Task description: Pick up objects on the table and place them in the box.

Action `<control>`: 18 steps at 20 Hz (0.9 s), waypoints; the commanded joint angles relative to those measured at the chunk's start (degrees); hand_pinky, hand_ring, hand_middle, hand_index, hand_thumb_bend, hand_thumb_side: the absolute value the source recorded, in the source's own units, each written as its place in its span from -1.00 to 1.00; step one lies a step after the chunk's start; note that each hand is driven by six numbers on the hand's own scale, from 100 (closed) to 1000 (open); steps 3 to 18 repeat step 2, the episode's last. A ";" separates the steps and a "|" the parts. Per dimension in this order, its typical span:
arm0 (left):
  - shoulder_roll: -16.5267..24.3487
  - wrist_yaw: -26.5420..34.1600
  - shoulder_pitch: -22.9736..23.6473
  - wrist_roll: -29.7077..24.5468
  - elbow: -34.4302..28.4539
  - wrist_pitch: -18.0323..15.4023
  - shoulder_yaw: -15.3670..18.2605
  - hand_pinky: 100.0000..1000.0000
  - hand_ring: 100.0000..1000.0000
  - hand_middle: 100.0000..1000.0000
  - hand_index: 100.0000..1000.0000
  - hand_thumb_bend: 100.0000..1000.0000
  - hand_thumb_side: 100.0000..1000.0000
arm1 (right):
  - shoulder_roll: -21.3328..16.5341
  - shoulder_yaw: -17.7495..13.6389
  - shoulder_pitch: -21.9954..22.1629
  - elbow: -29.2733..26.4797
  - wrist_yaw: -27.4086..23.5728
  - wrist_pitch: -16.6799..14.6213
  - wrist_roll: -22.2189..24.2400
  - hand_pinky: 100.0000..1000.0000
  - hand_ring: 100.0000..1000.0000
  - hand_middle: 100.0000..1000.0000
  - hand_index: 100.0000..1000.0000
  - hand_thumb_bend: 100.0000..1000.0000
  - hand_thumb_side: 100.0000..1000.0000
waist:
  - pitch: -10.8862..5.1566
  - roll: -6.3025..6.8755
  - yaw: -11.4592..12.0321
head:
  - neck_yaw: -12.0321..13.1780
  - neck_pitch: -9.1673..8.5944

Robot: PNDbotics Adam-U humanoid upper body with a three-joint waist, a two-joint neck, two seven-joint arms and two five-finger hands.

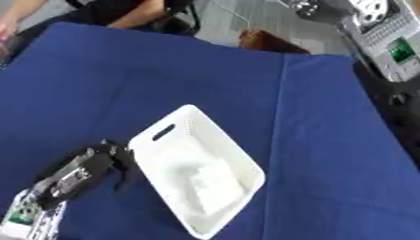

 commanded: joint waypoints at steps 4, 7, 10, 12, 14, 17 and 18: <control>0.85 0.05 -0.29 0.18 -0.94 -0.08 0.31 -0.85 -0.62 -0.29 0.28 -1.00 0.82 | -2.82 -2.73 0.80 0.17 2.31 -12.76 10.19 0.00 0.43 0.59 0.80 -0.85 0.72 | -0.70 0.27 0.01 | 0.26 -0.77; 0.85 0.05 -0.29 0.18 -0.94 -0.08 0.31 -0.85 -0.62 -0.29 0.28 -1.00 0.82 | -2.82 -2.73 0.80 0.17 2.31 -12.76 10.19 0.00 0.43 0.59 0.80 -0.85 0.72 | -0.70 0.27 0.01 | 0.26 -0.77; 0.85 0.05 -0.29 0.18 -0.94 -0.08 0.31 -0.85 -0.62 -0.29 0.28 -1.00 0.82 | -2.82 -2.73 0.80 0.17 2.31 -12.76 10.19 0.00 0.43 0.59 0.80 -0.85 0.72 | -0.70 0.27 0.01 | 0.26 -0.77; 0.85 0.05 -0.29 0.18 -0.94 -0.08 0.31 -0.85 -0.62 -0.29 0.28 -1.00 0.82 | -2.82 -2.73 0.80 0.17 2.31 -12.76 10.19 0.00 0.43 0.59 0.80 -0.85 0.72 | -0.70 0.27 0.01 | 0.26 -0.77; 0.85 0.05 -0.29 0.18 -0.94 -0.08 0.31 -0.85 -0.62 -0.29 0.28 -1.00 0.82 | -2.82 -2.73 0.80 0.17 2.31 -12.76 10.19 0.00 0.43 0.59 0.80 -0.85 0.72 | -0.70 0.27 0.01 | 0.26 -0.77; 0.85 0.05 -0.29 0.18 -0.94 -0.08 0.31 -0.85 -0.62 -0.29 0.28 -1.00 0.82 | -2.82 -2.73 0.80 0.17 2.31 -12.76 10.19 0.00 0.43 0.59 0.80 -0.85 0.72 | -0.70 0.27 0.01 | 0.26 -0.77; 0.85 0.05 -0.29 0.18 -0.94 -0.08 0.31 -0.85 -0.62 -0.29 0.28 -1.00 0.82 | -2.82 -2.73 0.80 0.17 2.31 -12.76 10.19 0.00 0.43 0.59 0.80 -0.85 0.72 | -0.70 0.27 0.01 | 0.26 -0.77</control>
